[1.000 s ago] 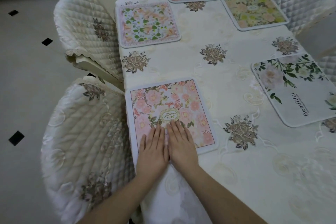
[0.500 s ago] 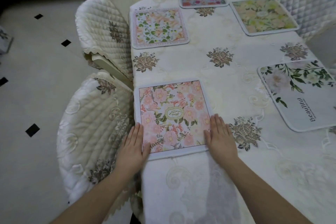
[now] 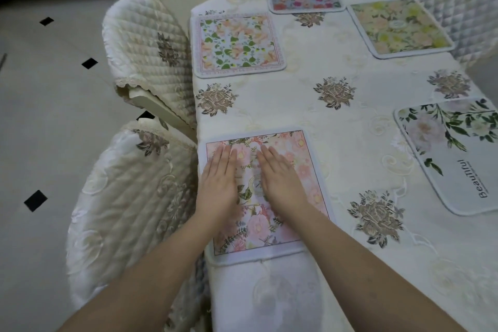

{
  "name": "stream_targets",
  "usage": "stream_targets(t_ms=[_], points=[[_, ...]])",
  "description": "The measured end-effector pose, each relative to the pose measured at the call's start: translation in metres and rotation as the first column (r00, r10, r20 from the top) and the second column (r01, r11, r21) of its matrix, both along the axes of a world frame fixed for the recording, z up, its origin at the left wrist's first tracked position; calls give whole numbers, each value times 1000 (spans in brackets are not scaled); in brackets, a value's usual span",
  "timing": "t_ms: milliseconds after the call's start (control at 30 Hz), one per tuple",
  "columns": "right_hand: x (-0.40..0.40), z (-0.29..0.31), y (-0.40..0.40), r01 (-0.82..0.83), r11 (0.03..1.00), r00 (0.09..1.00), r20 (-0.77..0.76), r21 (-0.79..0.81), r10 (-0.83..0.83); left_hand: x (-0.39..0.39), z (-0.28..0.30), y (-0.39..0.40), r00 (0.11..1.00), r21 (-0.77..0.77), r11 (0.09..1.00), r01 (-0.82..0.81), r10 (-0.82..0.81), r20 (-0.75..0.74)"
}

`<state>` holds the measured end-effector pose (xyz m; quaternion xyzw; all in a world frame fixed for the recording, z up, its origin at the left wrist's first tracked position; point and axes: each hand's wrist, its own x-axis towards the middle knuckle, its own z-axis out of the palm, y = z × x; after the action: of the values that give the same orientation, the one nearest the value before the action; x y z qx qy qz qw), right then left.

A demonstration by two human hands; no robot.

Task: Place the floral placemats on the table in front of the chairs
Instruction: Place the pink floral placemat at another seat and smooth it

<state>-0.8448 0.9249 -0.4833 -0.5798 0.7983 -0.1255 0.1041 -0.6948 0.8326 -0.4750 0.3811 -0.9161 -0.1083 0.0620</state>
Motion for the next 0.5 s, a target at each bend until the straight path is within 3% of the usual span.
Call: stream_targets(t_ms=[200, 300, 500], points=[[-12, -19, -50, -10, 998, 999, 31, 69, 7, -36, -22, -34, 999, 11, 1000, 24, -24, 37], [-16, -26, -50, 22, 998, 999, -46, 67, -19, -34, -33, -42, 996, 57, 998, -14, 9, 88], [-53, -24, -40, 211, 972, 976, -73, 104, -204, -25, -31, -51, 992, 59, 998, 12, -19, 123]])
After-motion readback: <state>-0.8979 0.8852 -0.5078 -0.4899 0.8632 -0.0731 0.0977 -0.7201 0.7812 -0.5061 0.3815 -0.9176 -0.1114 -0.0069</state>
